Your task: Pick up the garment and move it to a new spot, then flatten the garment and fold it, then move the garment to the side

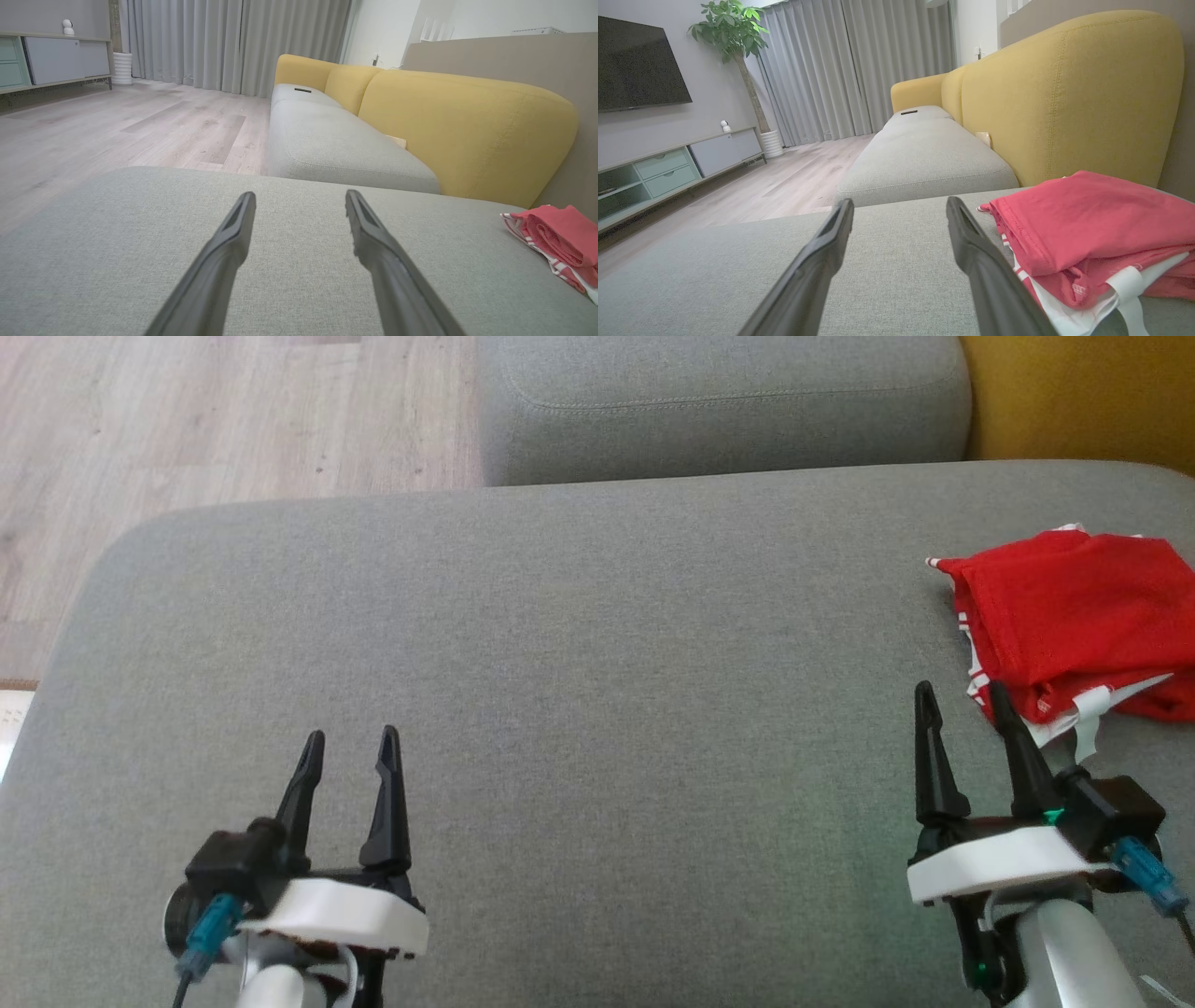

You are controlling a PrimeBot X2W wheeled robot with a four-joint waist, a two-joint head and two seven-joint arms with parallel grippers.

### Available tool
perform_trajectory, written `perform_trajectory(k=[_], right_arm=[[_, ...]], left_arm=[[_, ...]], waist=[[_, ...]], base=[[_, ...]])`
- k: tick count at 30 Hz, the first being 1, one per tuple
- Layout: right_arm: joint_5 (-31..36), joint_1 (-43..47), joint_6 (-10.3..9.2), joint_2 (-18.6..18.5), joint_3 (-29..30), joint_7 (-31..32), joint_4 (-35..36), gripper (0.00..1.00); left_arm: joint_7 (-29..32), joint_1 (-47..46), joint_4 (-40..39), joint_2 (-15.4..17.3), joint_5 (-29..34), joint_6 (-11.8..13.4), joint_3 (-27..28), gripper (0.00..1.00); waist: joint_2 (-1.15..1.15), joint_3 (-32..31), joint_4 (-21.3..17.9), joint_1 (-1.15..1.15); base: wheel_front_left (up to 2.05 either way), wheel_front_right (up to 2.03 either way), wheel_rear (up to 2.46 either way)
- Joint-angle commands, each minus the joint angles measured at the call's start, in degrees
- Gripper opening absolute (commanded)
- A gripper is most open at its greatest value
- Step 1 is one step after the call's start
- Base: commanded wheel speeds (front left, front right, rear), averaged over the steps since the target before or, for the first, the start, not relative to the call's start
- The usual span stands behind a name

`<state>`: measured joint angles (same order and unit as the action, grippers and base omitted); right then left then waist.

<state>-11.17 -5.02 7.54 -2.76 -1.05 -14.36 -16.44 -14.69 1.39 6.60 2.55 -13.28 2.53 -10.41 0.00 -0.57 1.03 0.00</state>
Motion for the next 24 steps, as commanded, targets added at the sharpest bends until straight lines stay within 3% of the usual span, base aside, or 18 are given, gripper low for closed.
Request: perform_trajectory(k=[1, 24], right_arm=[[-0.12, -0.91, -0.05, -0.12, -1.31, -0.63, 1.94, 1.0], [-1.08, -0.96, -0.05, -0.12, -1.81, -0.63, 1.35, 1.0]], left_arm=[[-0.31, -2.09, -2.02, 0.32, -0.9, 0.16, 2.08, 1.0], [-0.31, -1.62, -2.31, 0.32, -3.73, -1.03, 3.18, 1.0]], waist=[[0.0, 0.02, -0.05, 0.0], [0.0, 0.06, -0.04, 0.0]], base=[[0.0, 0.0, 0.0], [0.0, 0.0, 0.0]])
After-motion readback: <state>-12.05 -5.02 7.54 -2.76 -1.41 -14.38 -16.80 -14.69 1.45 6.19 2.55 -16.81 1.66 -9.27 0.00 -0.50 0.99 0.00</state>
